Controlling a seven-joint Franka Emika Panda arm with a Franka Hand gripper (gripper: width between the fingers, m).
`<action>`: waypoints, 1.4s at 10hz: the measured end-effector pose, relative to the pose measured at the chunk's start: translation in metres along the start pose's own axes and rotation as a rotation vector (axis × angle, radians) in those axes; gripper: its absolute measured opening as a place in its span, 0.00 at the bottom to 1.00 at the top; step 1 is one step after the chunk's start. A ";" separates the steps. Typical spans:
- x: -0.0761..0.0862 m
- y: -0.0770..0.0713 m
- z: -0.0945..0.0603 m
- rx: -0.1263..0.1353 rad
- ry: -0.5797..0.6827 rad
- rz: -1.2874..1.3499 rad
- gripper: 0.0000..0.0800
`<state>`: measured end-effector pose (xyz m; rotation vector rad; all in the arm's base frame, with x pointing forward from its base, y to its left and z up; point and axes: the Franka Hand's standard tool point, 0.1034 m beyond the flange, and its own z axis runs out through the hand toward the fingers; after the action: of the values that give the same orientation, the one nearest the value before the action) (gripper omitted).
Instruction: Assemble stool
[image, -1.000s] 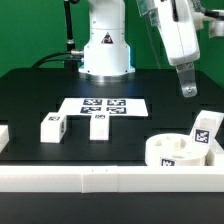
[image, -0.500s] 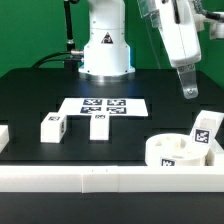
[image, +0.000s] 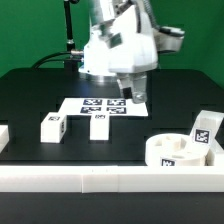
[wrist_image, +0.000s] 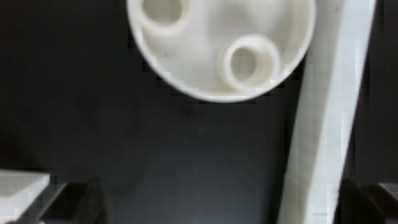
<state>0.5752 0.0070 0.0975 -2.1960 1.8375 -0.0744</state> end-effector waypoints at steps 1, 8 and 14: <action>-0.004 -0.001 0.000 0.000 -0.002 -0.008 0.81; 0.005 0.005 0.008 -0.090 0.051 -0.985 0.81; 0.024 0.032 0.026 -0.148 0.071 -1.456 0.81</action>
Offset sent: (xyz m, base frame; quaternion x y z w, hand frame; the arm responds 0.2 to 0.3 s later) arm 0.0000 0.0000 0.0000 0.0000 0.0000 -0.2667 0.9638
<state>0.5547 -0.0172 0.0616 -3.0996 -0.0808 -0.2883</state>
